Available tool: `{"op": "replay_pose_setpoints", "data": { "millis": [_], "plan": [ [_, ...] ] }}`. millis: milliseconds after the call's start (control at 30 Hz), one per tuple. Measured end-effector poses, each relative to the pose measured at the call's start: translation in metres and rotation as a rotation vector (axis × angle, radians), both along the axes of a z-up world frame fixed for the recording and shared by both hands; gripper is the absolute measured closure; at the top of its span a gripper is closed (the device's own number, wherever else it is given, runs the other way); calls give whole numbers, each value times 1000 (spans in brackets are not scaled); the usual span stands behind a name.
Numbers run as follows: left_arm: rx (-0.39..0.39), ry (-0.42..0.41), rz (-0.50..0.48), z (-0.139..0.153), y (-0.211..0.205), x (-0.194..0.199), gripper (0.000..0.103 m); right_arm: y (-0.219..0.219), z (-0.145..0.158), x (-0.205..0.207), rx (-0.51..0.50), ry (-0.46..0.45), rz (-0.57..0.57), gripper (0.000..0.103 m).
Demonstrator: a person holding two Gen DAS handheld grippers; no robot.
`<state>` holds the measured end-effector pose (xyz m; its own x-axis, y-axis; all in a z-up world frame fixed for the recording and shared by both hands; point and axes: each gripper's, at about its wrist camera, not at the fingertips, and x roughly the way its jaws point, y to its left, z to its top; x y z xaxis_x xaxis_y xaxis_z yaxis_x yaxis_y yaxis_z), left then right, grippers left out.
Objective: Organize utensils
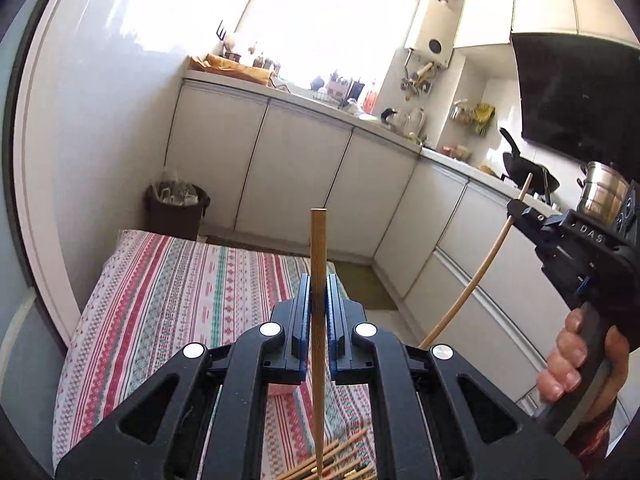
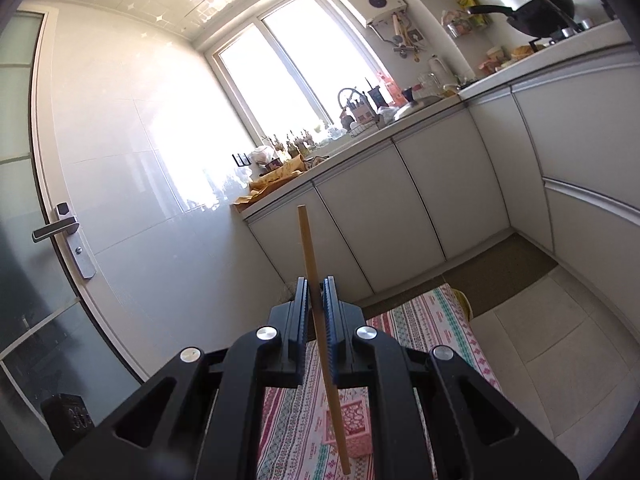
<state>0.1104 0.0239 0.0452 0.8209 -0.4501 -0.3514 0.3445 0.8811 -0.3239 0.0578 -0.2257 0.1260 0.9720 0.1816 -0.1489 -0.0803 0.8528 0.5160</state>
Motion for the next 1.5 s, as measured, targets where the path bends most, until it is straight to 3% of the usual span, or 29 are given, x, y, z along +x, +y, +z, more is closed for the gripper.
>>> {"op": "replay_pose_setpoints", "data": {
  "millis": [133,267,567,633,700,967,1033,1100,1167,1200,1233,1300,1400,1500],
  "plan": [
    [-46,-56,27,19,9,11,97,23,-9,45,-47,-17,12,93],
    [-54,-76,44,28,21,16,97,47,-38,87,-65,10,36,93],
    [-37,-51,76,21,37,34,97,76,-144,129,-77,266,108,92],
    [-38,-54,79,21,38,37,97,73,-145,120,-79,264,106,92],
    [-45,-57,83,21,39,38,97,67,-136,108,-92,238,93,81],
    [-57,-89,86,27,34,31,97,47,-87,83,-136,168,66,78],
    [-60,-100,85,30,35,26,97,42,-93,91,-148,247,44,71],
    [-63,-111,80,34,36,22,97,30,-123,118,-75,465,49,68],
    [-68,-122,76,38,38,16,97,7,-183,146,170,778,102,66],
    [-68,-128,74,40,39,14,97,-4,-213,152,301,889,110,66],
    [-68,-134,74,41,40,12,97,-12,-235,156,352,954,90,67],
    [-73,-138,72,43,44,11,97,-24,-259,161,362,1029,3,66],
    [-80,-133,73,41,49,13,97,-39,-291,168,557,1132,-18,66],
    [-79,-122,64,38,52,16,97,-36,-304,178,602,1161,-59,66]
  ]
}}
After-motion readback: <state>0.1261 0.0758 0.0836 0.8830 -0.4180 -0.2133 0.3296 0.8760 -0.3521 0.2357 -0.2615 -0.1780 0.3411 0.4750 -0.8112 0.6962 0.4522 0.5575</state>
